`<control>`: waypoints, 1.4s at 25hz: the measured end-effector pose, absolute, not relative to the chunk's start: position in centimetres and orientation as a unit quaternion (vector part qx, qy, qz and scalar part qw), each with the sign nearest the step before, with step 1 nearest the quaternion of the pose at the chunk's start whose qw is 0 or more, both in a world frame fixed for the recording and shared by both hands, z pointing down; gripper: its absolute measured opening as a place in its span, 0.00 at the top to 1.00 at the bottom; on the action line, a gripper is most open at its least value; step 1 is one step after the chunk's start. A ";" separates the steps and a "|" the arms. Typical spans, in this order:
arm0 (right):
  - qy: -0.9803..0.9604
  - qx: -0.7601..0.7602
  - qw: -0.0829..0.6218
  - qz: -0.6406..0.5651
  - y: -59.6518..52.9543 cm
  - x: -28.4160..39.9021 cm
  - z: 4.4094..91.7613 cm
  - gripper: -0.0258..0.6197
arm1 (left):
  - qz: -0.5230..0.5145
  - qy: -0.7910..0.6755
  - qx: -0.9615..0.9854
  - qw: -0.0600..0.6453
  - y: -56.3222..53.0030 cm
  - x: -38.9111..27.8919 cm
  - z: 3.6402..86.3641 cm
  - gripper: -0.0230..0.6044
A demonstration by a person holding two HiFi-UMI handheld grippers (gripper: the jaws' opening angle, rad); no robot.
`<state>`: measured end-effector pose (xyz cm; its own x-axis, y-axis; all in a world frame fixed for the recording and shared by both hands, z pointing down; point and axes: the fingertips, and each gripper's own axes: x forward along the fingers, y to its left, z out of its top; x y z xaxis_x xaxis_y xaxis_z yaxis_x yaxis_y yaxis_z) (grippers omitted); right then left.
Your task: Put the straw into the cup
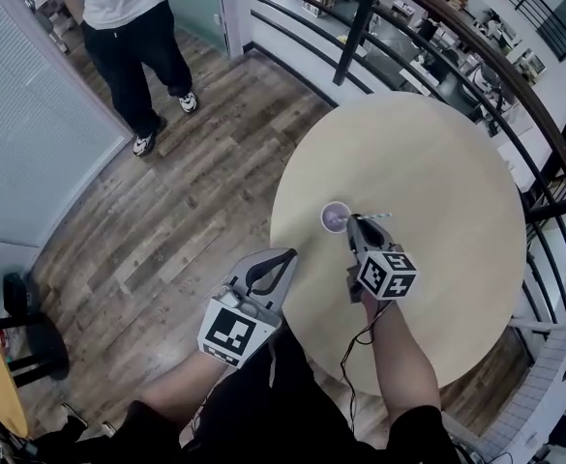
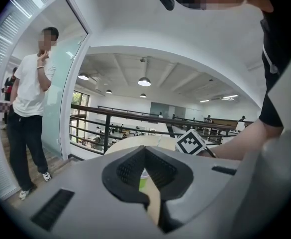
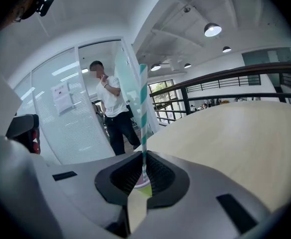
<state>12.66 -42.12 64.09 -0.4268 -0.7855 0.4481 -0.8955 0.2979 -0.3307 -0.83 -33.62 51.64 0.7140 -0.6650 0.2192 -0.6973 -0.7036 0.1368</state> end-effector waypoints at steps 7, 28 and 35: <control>-0.791 0.522 0.113 0.298 -42.7 12.2 65.2 0.90 | 0.081 -0.374 0.917 0.114 -33.5 -0.9 52.4 0.96; -0.778 0.525 0.113 0.325 -42.8 11.2 65.4 0.69 | 0.090 -0.382 0.911 0.124 -32.4 -1.2 52.4 0.96; -0.785 0.521 0.114 0.314 -42.6 10.5 65.0 0.69 | 0.090 -0.381 0.912 0.124 -32.3 -1.3 52.5 0.96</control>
<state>10.54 -42.57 65.02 -0.4314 -0.7460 0.5073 -0.8900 0.2599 -0.3747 -1.29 -32.26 52.45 0.6935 -0.6722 0.2591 -0.7170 -0.6791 0.1573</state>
